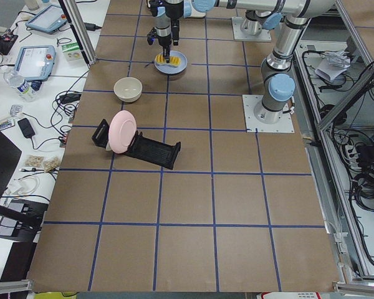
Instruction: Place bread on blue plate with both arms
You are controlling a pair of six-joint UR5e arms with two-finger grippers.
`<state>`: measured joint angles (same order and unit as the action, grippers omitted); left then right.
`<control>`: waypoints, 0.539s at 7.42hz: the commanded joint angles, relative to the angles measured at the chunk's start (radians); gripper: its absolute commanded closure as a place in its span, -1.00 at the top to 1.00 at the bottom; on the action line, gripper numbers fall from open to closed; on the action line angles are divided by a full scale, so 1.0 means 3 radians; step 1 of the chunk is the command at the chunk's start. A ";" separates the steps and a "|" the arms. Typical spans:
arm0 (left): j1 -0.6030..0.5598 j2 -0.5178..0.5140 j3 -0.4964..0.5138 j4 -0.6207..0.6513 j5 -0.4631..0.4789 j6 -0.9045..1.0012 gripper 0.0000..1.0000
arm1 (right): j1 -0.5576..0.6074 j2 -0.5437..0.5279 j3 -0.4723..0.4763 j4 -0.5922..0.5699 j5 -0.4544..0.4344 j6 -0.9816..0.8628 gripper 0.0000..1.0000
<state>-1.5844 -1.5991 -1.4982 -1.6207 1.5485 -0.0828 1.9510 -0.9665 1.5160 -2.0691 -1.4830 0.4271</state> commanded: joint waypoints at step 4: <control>0.0005 0.0002 -0.0007 0.0023 0.0003 0.0000 1.00 | -0.0009 0.0000 -0.0016 0.0019 -0.0022 -0.0023 1.00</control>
<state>-1.5831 -1.5992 -1.4992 -1.6150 1.5493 -0.0828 1.9507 -0.9658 1.5202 -2.0674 -1.4907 0.4248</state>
